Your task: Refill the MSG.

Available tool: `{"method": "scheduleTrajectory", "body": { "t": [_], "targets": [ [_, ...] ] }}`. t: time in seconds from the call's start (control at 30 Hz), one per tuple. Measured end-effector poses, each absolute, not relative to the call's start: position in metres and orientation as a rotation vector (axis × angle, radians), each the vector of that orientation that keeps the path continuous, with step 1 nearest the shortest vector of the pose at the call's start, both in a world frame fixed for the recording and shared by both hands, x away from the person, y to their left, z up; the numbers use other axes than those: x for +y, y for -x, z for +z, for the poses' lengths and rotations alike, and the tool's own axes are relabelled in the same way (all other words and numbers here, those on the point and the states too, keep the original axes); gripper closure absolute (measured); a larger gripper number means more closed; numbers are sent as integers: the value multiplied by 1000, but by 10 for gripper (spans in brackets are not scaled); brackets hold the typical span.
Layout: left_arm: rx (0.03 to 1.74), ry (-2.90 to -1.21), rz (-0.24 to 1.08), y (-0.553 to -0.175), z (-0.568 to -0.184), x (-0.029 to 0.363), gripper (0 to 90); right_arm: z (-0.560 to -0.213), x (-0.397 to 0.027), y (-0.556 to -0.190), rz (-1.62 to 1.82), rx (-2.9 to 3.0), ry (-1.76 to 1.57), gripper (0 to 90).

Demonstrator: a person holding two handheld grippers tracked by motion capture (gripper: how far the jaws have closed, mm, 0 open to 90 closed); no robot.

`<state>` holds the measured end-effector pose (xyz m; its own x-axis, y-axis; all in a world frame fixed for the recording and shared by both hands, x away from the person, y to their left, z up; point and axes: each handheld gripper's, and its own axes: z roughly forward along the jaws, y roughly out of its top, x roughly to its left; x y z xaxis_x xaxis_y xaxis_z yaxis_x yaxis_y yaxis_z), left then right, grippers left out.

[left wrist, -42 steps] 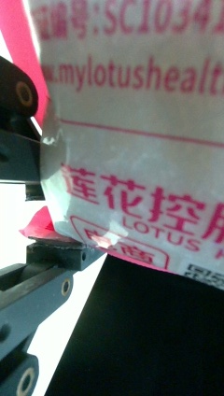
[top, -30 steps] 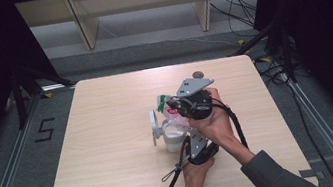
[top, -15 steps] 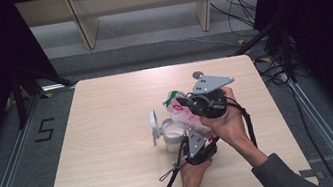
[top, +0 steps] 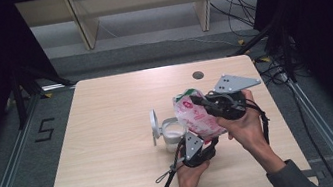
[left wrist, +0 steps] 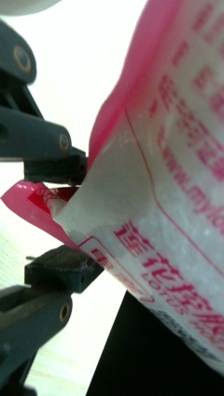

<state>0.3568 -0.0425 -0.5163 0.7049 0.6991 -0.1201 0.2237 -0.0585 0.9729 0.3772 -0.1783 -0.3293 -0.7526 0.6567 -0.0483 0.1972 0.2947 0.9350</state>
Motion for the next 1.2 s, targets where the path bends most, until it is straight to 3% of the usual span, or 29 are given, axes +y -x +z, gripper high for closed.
{"method": "scheduleTrajectory", "body": {
  "t": [0.17,0.27,0.4,1.2],
  "targets": [
    [747,-1643,507,-353,-514,-39,469,-333,-189,-375,1519,2119,-788,900],
    [757,-1656,441,-349,-513,-35,409,-340,-198,-372,1564,2114,-845,900],
    [777,-1675,455,-342,-513,-28,353,-343,-202,-368,1589,2099,-816,900],
    [808,-1664,430,-318,-508,9,299,-389,-226,-368,1586,2088,-908,900]
  ]
}}
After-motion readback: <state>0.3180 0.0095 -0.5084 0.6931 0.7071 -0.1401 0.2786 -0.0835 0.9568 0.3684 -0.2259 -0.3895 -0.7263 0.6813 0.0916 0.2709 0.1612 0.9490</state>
